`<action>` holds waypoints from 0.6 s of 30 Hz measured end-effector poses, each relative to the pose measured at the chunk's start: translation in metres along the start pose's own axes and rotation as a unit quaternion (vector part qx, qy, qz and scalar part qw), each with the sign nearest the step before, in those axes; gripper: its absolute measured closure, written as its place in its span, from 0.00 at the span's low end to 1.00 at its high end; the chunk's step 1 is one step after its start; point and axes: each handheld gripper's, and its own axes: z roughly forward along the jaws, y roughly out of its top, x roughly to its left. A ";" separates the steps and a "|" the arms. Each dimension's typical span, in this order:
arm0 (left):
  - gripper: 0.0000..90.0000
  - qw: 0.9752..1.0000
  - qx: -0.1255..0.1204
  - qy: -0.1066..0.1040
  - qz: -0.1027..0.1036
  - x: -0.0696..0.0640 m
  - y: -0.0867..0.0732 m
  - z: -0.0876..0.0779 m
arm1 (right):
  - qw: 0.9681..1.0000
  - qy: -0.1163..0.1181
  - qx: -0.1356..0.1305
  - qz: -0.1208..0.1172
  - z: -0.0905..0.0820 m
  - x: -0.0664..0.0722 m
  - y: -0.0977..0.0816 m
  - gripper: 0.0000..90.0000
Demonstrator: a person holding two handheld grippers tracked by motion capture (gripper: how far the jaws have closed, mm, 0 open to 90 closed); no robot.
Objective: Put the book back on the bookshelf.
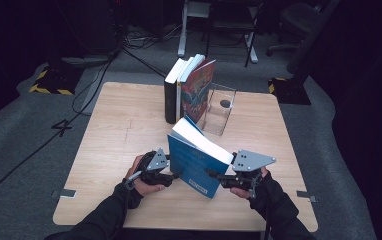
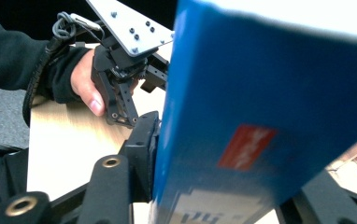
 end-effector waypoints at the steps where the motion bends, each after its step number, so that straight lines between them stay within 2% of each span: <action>1: 0.37 1.000 -0.001 -0.001 -0.004 0.000 0.000 0.000 | 1.000 0.002 0.004 0.001 0.000 -0.001 0.002 0.58; 4: 0.36 1.000 -0.001 -0.003 -0.007 0.000 0.000 0.000 | 0.999 0.016 0.014 0.024 0.000 -0.006 0.016 0.57; 7: 0.36 1.000 0.004 -0.003 -0.012 0.000 -0.001 -0.001 | 0.999 0.016 0.026 0.026 0.001 -0.007 0.023 0.56; 11: 0.33 0.999 0.033 0.007 -0.017 0.000 -0.008 -0.010 | 0.998 0.016 0.046 0.032 0.003 -0.008 0.035 0.56; 12: 0.32 0.998 0.049 0.010 -0.025 0.001 -0.012 -0.017 | 0.998 0.017 0.052 0.031 0.004 -0.008 0.037 0.56; 18: 0.27 0.995 0.084 0.030 -0.034 -0.002 -0.038 -0.044 | 0.997 0.018 0.067 0.043 0.007 -0.011 0.041 0.61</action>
